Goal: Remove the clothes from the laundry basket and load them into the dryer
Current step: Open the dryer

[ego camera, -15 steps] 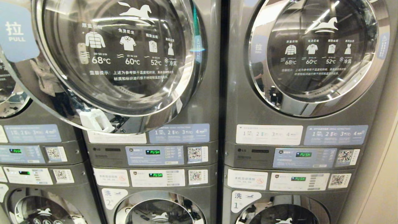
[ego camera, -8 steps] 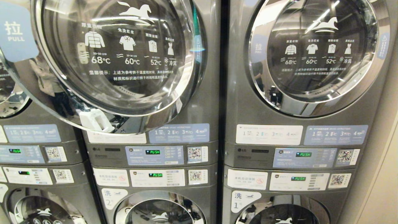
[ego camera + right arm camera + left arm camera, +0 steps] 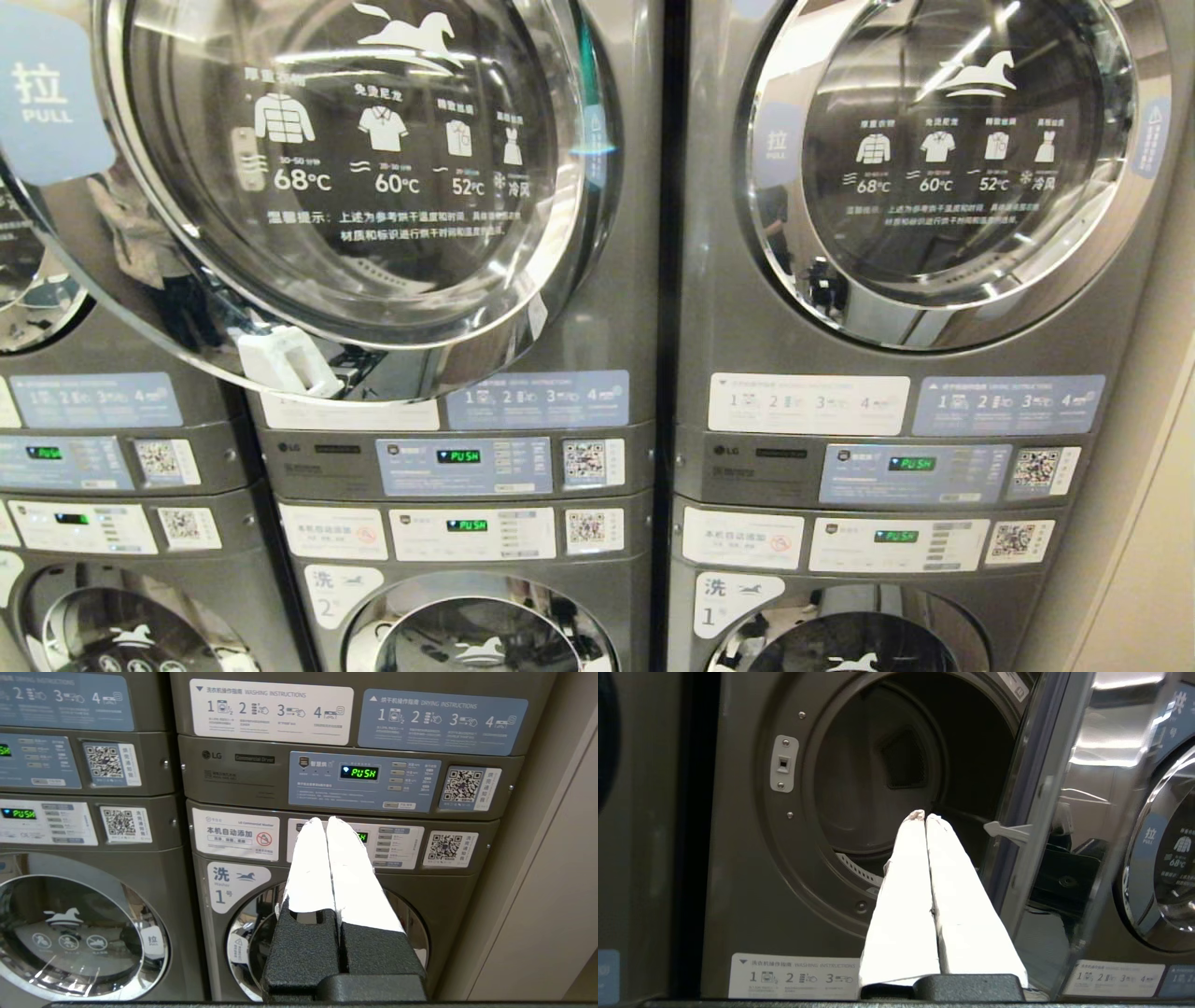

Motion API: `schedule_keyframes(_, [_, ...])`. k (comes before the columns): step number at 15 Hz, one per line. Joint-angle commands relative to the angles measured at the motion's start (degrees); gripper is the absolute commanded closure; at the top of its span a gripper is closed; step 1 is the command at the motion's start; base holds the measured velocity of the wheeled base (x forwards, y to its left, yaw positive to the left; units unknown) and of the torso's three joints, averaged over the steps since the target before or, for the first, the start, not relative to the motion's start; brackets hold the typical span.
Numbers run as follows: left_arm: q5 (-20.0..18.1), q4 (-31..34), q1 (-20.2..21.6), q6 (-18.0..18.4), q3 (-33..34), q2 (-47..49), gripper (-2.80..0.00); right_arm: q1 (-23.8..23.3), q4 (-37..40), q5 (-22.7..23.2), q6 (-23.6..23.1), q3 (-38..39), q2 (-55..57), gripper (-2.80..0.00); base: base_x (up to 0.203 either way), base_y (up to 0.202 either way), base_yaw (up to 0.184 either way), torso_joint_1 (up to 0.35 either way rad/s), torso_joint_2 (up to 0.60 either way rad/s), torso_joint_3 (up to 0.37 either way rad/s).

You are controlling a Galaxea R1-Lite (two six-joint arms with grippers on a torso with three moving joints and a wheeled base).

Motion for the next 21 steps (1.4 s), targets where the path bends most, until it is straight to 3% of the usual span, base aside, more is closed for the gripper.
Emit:
schedule_keyframes(1, [-0.3, -0.2, -2.0, 0.5, -1.2, 2.9, 0.0, 0.0, 0.0, 0.0, 0.0, 0.0, 0.0, 0.0, 0.0, 0.0, 0.0, 0.0, 0.0, 0.0])
schedule_keyframes(7, [-0.3, 0.3, -7.4, 3.0, -0.3, 1.7, 0.0, 0.0, 0.0, 0.0, 0.0, 0.0, 0.0, 0.0, 0.0, 0.0, 0.0, 0.0, 0.0, 0.0])
schedule_keyframes(15, [-0.3, 0.3, -10.8, 3.0, 11.3, -12.3, 0.0, 0.0, 0.0, 0.0, 0.0, 0.0, 0.0, 0.0, 0.0, 0.0, 0.0, 0.0, 0.0, 0.0])
schedule_keyframes(18, [-0.1, 3.6, -19.5, 4.6, 14.7, -20.1, 0.0, 0.0, 0.0, 0.0, 0.0, 0.0, 0.0, 0.0, 0.0, 0.0, 0.0, 0.0, 0.0, 0.0])
schedule_keyframes(21, [0.0, 15.8, -28.8, 13.9, 15.0, -24.1, 0.0, 0.0, 0.0, 0.0, 0.0, 0.0, 0.0, 0.0, 0.0, 0.0, 0.0, 0.0, 0.0, 0.0])
